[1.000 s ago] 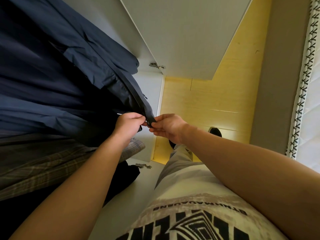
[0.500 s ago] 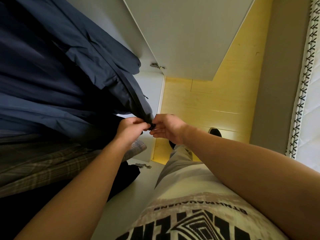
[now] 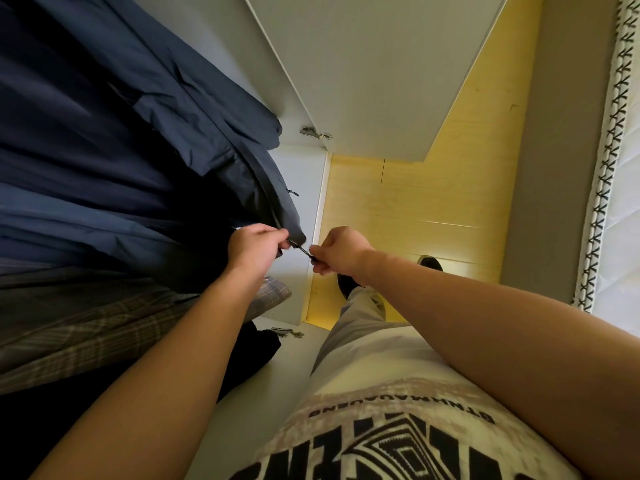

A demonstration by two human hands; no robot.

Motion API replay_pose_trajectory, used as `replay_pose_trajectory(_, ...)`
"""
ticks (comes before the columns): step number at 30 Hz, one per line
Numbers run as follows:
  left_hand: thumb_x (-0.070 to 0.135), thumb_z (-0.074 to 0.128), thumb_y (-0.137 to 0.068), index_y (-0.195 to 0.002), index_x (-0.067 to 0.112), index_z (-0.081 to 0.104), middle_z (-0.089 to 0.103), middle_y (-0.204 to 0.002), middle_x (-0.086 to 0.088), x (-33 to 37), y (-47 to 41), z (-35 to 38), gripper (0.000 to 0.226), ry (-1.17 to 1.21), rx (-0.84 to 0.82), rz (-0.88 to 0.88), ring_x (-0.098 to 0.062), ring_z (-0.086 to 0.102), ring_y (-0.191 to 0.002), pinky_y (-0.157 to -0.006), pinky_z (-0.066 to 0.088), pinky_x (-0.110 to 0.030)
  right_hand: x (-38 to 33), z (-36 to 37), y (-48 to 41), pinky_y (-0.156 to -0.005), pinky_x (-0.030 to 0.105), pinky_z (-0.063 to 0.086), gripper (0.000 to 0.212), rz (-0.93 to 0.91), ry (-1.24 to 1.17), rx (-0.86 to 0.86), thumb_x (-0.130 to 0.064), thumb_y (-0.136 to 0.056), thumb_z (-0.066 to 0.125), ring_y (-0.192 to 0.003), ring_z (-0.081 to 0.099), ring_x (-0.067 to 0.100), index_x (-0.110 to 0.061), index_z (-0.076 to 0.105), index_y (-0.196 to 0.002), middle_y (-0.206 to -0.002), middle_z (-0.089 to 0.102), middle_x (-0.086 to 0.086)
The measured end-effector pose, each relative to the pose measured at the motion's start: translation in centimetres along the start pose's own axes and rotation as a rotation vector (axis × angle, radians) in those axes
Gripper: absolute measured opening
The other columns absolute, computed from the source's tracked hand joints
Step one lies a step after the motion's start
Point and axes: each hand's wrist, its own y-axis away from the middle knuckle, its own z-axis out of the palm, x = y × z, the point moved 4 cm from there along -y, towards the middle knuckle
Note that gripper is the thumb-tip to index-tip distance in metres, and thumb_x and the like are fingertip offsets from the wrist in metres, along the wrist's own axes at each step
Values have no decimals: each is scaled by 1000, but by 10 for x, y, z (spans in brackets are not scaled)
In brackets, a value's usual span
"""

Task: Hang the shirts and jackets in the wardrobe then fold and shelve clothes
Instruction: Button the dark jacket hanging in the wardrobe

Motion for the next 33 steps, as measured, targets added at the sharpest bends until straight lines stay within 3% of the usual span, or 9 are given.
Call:
replay_pose_trajectory(2, 18, 71, -88, -66, 12, 69, 68, -56, 10, 5, -8, -11, 22, -36, 40, 34, 2, 55, -47, -48, 44, -9, 7, -1, 3, -60, 27, 59, 22, 47, -118, -6, -18, -97, 64, -58, 67, 15, -6, 56, -80, -73, 72, 7)
replay_pose_trajectory(4, 22, 71, -87, -67, 15, 71, 70, -60, 9, 8, -14, -18, 22, -114, -1, 50, -2, 57, -54, -61, 51, -18, 8, 5, 6, -58, 26, 55, 20, 57, -243, -39, -24, -96, 65, -65, 69, 16, -7, 58, -88, -81, 73, 8)
replay_pose_trajectory(11, 28, 68, -92, -70, 26, 68, 67, -59, 22, 11, -13, -5, 22, -260, -92, 115, -9, 62, -61, -63, 50, -24, -20, 8, 2, -64, 30, 52, 42, -6, -46, 156, -50, -97, 48, -83, 65, 20, -21, 46, -127, -105, 61, 5)
replay_pose_trajectory(13, 28, 67, -93, -77, 26, 69, 67, -60, 25, 11, -12, -3, 17, -262, -106, 124, -8, 62, -61, -59, 48, -22, -25, 4, 3, -57, 25, 45, 36, -143, 103, 205, -48, -94, 56, -78, 62, 16, -27, 52, -124, -110, 57, 2)
replay_pose_trajectory(18, 27, 67, -93, -89, 24, 70, 69, -63, 22, 11, -11, 0, 7, -222, -96, 121, -8, 65, -66, -61, 52, -21, -29, 4, 2, -68, 25, 51, 19, -360, 320, 251, -39, -90, 66, -91, 61, 18, -25, 63, -102, -109, 62, 2)
replay_pose_trajectory(22, 26, 67, -93, -80, 26, 70, 71, -65, 16, 7, -14, 1, 13, -181, -89, 102, -12, 68, -73, -69, 57, -28, -31, 1, 0, -52, 22, 38, 26, -299, 392, 257, -47, -90, 64, -73, 57, 12, -21, 61, -86, -95, 60, 0)
replay_pose_trajectory(26, 26, 68, -92, -89, 21, 72, 71, -75, 11, 8, -15, 3, 7, -154, -57, 97, -9, 66, -71, -61, 53, -23, -30, 2, -2, -51, 24, 42, 39, -186, 489, 169, -50, -94, 57, -61, 55, 16, -14, 59, -78, -70, 60, 1)
replay_pose_trajectory(29, 25, 69, -92, -84, 22, 71, 71, -78, 9, 10, -16, 6, 9, -128, -65, 85, -7, 64, -69, -57, 48, -19, -24, 4, -3, -59, 27, 45, 41, -104, 323, 107, -47, -94, 58, -65, 56, 19, -8, 66, -84, -79, 70, 9)
replay_pose_trajectory(33, 24, 69, -92, -78, 25, 69, 70, -79, 8, 13, -19, 7, 13, -116, -78, 74, -7, 62, -69, -59, 50, -21, -22, 2, -7, -76, 35, 56, 23, -42, 27, 113, -37, -90, 69, -83, 68, 24, -15, 64, -87, -85, 72, 8)
